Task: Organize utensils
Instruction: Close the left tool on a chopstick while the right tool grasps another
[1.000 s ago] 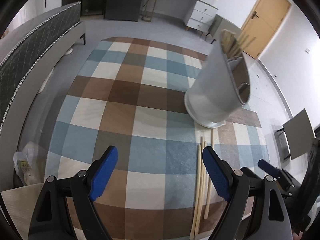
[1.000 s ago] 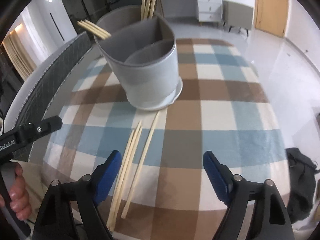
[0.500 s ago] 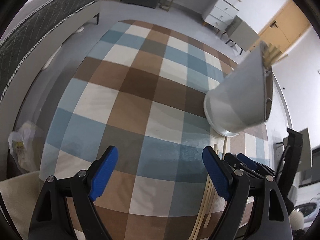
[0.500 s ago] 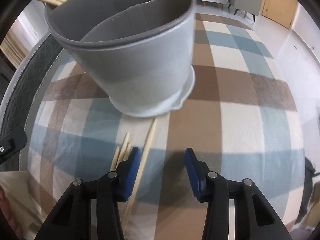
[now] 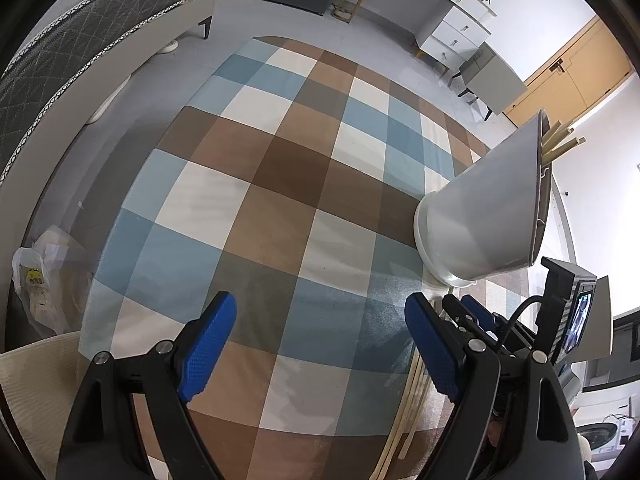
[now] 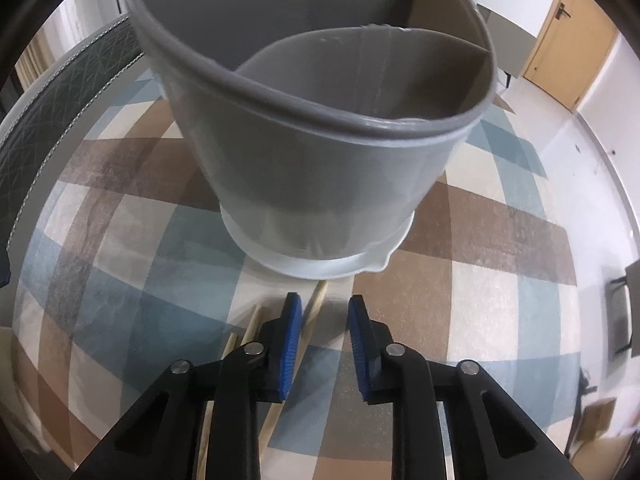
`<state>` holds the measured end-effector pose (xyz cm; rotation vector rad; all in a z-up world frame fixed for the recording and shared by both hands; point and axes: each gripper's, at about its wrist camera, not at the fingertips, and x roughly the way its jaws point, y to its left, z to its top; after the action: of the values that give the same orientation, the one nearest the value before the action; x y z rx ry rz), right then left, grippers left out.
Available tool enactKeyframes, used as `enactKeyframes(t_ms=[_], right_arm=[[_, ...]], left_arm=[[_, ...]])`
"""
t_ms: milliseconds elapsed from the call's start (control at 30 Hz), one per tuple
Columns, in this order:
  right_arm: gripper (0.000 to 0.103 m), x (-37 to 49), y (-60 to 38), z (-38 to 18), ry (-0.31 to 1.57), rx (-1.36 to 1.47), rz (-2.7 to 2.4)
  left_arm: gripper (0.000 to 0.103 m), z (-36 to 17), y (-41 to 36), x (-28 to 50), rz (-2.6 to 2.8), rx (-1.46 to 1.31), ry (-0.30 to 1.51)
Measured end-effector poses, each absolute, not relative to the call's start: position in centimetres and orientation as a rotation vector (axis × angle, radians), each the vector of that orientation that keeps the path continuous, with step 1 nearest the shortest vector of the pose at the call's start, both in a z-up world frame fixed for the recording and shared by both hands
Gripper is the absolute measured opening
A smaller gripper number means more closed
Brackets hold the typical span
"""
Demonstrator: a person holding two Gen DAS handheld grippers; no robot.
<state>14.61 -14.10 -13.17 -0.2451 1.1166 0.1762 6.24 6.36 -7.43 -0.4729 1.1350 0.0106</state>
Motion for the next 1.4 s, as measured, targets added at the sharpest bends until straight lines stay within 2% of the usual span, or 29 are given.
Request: enactKeyframes(t_ms=[33, 267, 367, 500, 733, 1100, 1400], right_arm=[[0.014, 14.6, -14.1, -13.2, 1.118, -0.239, 0.18], [0.013, 14.3, -14.5, -13.2, 1.121, -0.222, 0.175], [0.006, 14.0, -13.4, -13.4, 1.102, -0.267, 0.174], [0.004, 13.2, -13.0, -13.4, 1.083, -0.236, 0.177], [0.004, 11.8, -17.0, -11.9, 1.056, -0.017, 0.201], [0.004, 10.0, -24.1, -7.5, 0.928, 0.331, 0.265], [0.004, 10.0, -26.6, -6.9, 0.894, 0.431, 0.271]], left_arm=[[0.083, -7.4, 6.4, 6.2, 0.012, -0.473, 1.135], [0.083, -7.6, 6.5, 6.3, 0.015, -0.479, 1.144], [0.083, -7.5, 6.4, 6.3, 0.011, -0.467, 1.142], [0.083, -7.5, 6.3, 6.2, 0.006, -0.453, 1.139], [0.083, -8.2, 4.5, 5.9, -0.06, -0.379, 1.163], [0.083, -10.9, -2.8, 3.8, -0.23, -0.126, 1.259], [0.083, -13.0, -4.5, 3.3, -0.164, 0.033, 1.282]])
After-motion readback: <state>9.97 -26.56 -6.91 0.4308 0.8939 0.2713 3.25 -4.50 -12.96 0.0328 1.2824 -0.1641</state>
